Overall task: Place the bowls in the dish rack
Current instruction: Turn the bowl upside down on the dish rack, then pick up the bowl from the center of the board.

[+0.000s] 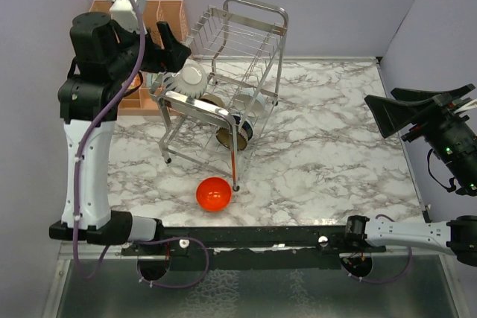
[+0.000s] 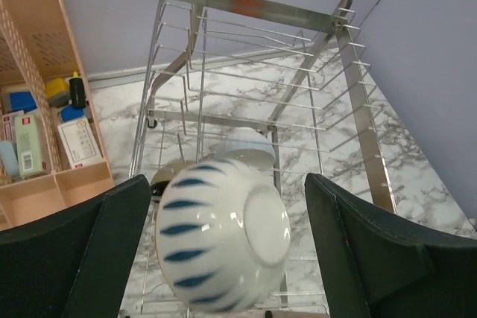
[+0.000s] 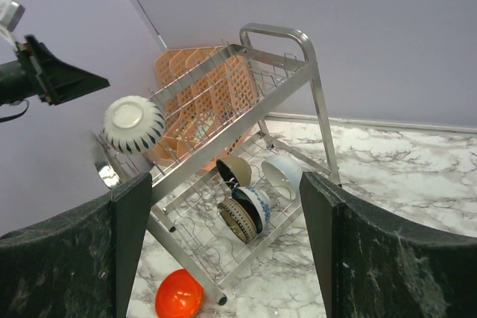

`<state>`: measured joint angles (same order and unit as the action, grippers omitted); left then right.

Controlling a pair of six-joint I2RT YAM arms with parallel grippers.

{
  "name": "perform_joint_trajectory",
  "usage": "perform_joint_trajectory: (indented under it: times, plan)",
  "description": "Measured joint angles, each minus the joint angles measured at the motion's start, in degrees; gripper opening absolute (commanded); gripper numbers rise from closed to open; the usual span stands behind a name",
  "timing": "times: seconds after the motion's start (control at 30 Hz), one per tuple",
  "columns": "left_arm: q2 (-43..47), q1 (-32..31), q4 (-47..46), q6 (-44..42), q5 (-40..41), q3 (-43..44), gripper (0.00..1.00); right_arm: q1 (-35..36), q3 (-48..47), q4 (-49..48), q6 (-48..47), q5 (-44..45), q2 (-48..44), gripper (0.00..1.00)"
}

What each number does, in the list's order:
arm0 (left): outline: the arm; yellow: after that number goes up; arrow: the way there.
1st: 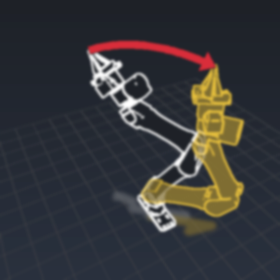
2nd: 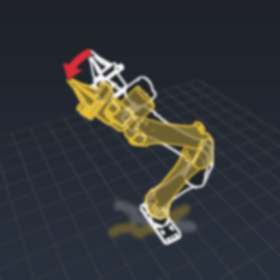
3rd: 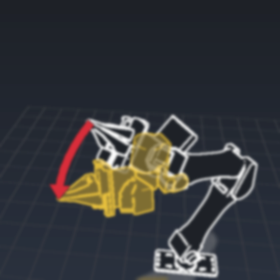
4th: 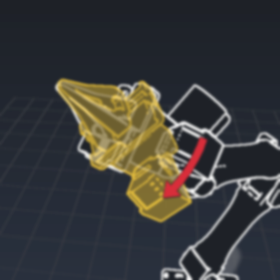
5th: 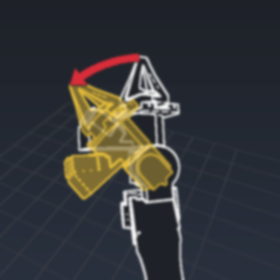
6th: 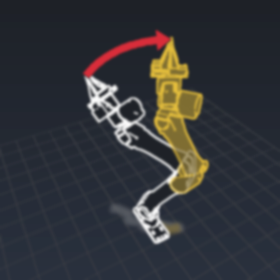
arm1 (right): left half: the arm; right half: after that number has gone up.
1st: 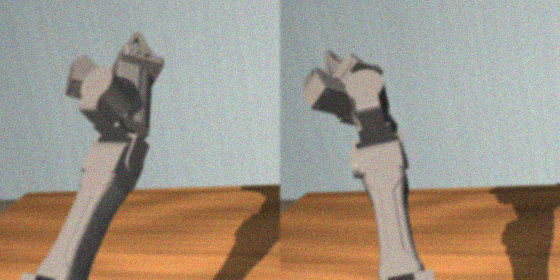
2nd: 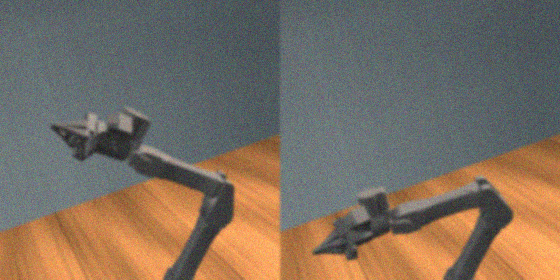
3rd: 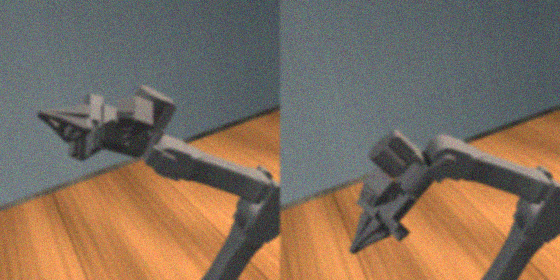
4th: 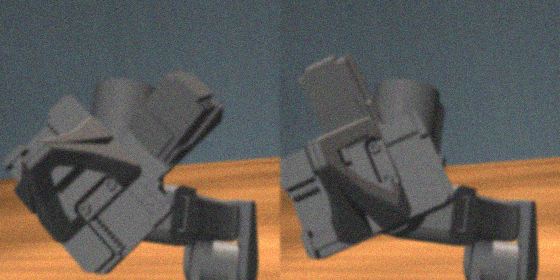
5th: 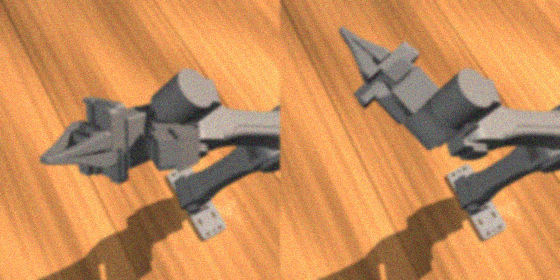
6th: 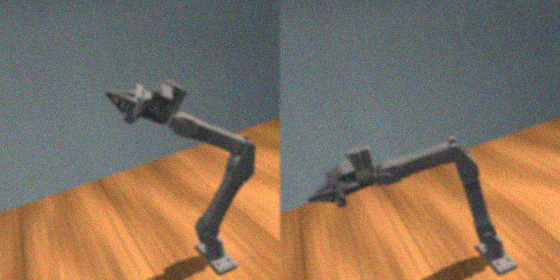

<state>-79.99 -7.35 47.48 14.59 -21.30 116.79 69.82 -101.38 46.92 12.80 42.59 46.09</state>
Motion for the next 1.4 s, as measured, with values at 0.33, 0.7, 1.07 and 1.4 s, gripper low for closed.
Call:
perform_joint_trajectory:
  times: [0.33,0.7,1.07,1.4]
  plan:
    - [12.5,0.0,3.5,0.3,1.2,-7.2,0.87,0.0,0.1,0.0,0.0,0.0,0.4,0.8]
    - [7.8,0.0,4.5,0.0,1.0,-11.9,0.87,0.0,0.4,0.0,0.5,-0.1,1.4,0.8]
    - [7.5,-1.6,1.8,1.0,-1.3,-12.4,0.85,0.0,1.1,-0.3,0.4,0.0,1.3,0.8]
    - [1.8,-8.8,-0.2,1.6,0.3,-11.9,0.87,0.0,2.1,-0.5,0.5,0.0,-0.2,0.8]
